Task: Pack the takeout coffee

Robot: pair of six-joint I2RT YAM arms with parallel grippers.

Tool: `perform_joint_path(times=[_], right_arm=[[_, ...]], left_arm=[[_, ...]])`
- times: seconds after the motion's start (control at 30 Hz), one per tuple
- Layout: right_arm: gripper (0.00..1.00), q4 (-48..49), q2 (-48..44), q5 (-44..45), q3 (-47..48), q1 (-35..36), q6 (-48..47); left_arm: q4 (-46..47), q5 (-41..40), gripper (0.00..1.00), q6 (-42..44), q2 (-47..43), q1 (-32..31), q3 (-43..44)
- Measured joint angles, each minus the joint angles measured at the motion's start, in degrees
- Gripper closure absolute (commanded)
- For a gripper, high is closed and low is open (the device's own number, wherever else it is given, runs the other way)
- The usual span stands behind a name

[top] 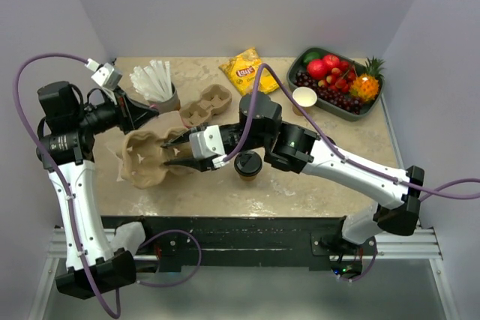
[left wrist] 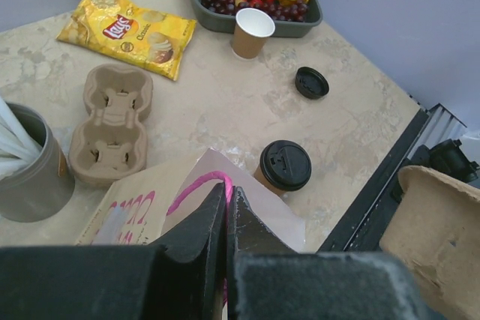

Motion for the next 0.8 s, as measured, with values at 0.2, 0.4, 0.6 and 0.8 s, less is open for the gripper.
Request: perform_joint_path(times=[0.2, 0.4, 0.6, 0.8], right_arm=[[1.0, 5.25, 1.25, -1.2, 0.0, -0.39, -0.44], [1.0, 8.66, 4.39, -2.62, -0.07, -0.35, -0.44], [1.0, 10.6, 6.86, -3.74, -0.79, -0.35, -1.86], [1.0, 10.78, 8.94, -3.98, -0.87, -0.35, -3.37]], left_arm=[[-5.68, 1.9, 1.0, 2.95, -0.39, 0.0, 2.05], [-5.2, 3.5, 1.0, 0.57, -0.61, 0.0, 2.05], [-4.68, 3.93, 1.0, -0.52, -0.33, 0.0, 2.05], [-4.7, 3.89, 1.0, -0.5, -0.33, 0.0, 1.75]])
